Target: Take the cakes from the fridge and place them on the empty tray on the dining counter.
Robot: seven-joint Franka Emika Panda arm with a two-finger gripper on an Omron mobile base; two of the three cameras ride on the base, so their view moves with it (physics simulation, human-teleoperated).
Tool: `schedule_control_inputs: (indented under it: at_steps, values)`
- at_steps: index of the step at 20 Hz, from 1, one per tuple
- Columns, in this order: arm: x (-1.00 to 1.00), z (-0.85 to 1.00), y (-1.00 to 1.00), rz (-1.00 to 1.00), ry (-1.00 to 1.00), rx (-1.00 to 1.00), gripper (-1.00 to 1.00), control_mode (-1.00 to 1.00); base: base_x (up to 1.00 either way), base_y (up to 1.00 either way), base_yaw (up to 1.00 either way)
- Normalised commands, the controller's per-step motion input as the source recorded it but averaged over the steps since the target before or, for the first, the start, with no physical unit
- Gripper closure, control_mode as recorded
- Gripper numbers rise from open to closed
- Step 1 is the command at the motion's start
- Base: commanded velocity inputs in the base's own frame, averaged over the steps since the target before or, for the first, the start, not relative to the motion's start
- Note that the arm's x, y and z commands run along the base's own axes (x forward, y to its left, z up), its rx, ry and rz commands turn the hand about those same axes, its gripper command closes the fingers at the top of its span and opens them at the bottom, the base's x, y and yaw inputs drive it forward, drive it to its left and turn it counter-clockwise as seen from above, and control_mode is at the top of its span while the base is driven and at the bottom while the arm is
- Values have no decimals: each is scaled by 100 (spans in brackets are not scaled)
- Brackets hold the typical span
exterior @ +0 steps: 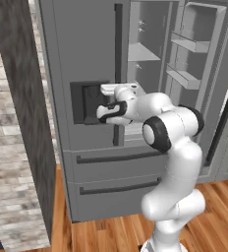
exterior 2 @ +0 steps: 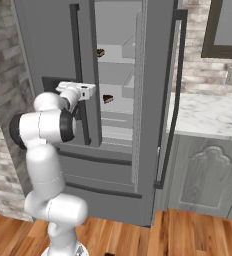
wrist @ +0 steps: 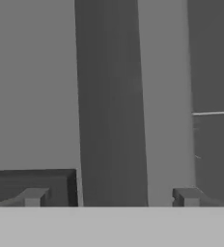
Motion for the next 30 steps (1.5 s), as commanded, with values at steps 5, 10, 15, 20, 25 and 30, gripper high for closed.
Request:
schedule_control_inputs:
  at_steps: [5,10,15,20,25,30]
  values:
    - [72,0,3,-3,-1,-1,-100,-100,0,0,0]
    - [89,-10,14,2,0,0,100,-100,0,0,0]
    - [7,0,75,34,0,0,100,-100,0,0,0]
    - [-11,0,100,47,0,0,100,-100,0,0,0]
    - [-90,10,100,34,0,-16,100,-100,0,0,0]
    - [-100,23,100,13,4,-19,100,-100,0,0,0]
